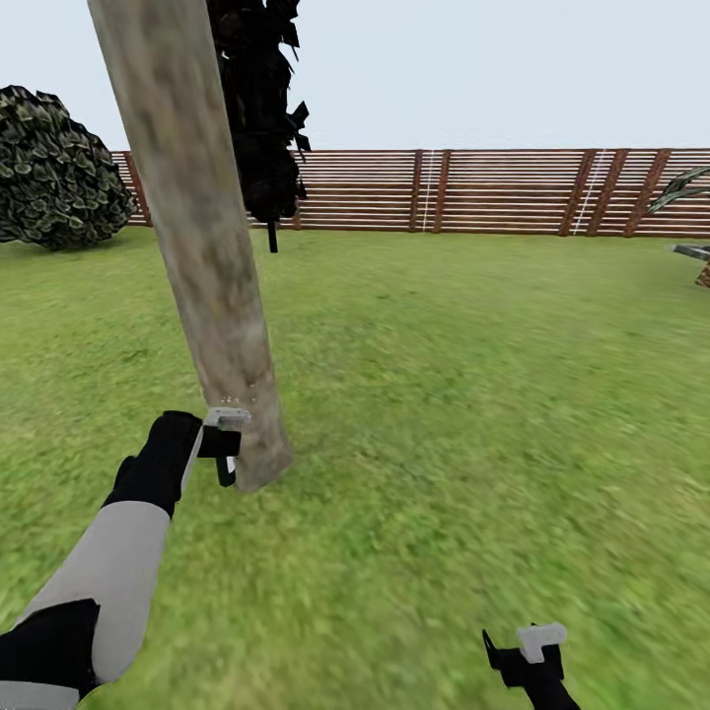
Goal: In the garden, pick up the pesticide atomizer on the floor and spray pesticide onto both trees until each tree trunk is fully covered.
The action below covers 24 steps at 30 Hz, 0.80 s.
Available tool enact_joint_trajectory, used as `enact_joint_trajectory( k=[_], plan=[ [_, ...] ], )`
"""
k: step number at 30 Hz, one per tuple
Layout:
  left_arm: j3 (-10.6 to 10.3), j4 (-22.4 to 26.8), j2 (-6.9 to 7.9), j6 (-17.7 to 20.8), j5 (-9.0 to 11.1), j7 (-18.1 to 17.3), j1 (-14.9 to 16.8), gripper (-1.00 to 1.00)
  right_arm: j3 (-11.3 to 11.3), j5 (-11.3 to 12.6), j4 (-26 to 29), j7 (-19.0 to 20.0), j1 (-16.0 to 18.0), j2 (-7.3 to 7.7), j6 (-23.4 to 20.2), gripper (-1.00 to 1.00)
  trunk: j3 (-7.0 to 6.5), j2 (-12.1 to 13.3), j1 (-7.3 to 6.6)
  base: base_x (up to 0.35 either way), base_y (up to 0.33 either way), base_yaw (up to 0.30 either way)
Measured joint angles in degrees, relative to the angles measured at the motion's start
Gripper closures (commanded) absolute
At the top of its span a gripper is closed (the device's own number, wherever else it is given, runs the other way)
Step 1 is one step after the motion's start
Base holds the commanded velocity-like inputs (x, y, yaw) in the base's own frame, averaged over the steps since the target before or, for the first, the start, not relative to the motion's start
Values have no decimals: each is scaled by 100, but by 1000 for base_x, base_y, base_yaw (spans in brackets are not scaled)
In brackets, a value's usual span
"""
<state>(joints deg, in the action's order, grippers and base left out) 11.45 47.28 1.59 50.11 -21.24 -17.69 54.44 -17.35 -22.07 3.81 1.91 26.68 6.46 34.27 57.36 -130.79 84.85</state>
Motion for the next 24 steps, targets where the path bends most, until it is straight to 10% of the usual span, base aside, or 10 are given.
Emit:
enact_joint_trajectory(
  k=[4, 13, 20, 24],
  plan=[
    [16, 167, 374, 19, 11, -11, -55, 100, 0, 0, -7, 0, 0, 0, 1, -100, 0, 0, 2, 171, -210, 1],
    [-40, 168, 39, 25, 51, 4, -94, 100, 0, 1, -16, 0, 0, -4, 1, -100, 0, 0, 4, -62, -272, 0],
    [16, 163, 685, 20, 31, -30, -112, 100, 0, 1, -16, 0, 0, -4, 1, -100, 0, 0, 3, -17, -274, 0],
    [-19, 102, 563, 26, 122, -1, -117, 100, -1, 1, -21, 0, 0, -4, 1, -100, 0, 0, 2, 68, -270, 2]
  ],
)
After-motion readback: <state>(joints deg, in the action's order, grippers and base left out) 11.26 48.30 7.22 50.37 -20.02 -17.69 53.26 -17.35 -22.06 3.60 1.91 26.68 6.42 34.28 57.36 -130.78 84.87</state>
